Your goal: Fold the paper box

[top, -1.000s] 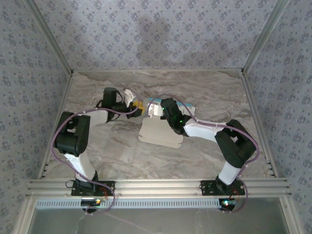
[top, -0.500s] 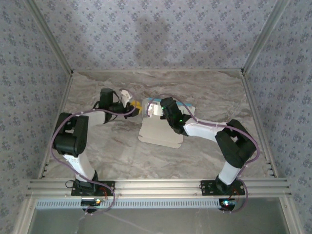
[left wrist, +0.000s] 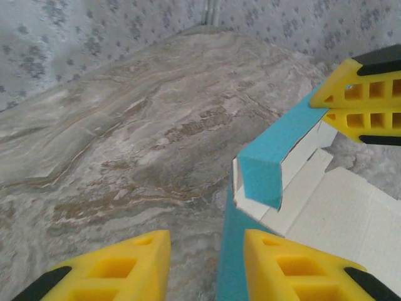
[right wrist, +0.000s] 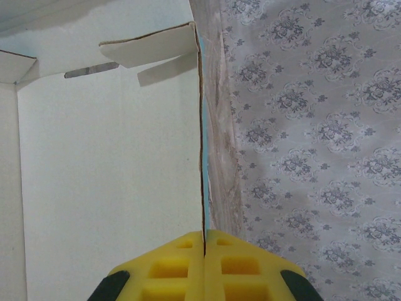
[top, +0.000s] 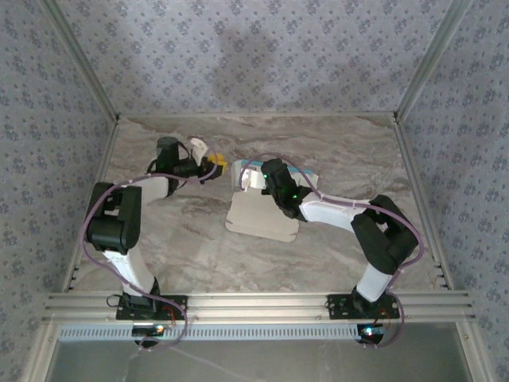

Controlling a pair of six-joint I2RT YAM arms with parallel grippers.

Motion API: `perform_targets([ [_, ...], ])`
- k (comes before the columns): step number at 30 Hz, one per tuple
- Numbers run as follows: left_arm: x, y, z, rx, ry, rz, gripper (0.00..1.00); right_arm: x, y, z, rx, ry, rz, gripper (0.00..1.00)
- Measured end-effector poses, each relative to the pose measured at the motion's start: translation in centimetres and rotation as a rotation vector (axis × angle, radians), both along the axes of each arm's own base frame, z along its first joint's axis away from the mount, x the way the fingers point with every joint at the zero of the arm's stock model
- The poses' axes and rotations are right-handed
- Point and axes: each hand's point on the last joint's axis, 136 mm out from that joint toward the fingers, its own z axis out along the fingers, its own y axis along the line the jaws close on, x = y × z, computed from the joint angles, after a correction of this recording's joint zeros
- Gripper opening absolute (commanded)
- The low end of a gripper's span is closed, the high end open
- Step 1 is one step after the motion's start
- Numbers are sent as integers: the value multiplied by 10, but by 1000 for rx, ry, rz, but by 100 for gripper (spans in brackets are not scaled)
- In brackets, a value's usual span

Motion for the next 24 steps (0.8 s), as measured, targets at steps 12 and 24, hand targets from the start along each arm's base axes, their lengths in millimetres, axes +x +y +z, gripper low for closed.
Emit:
perform_targets([
  [12,-13,-20,-23,98,60,-77,32,1,2,1,-6,8,1,0],
  [24,-27,-30,-35,108,86,-135,34,3,4,0,-2,12,-2,0],
])
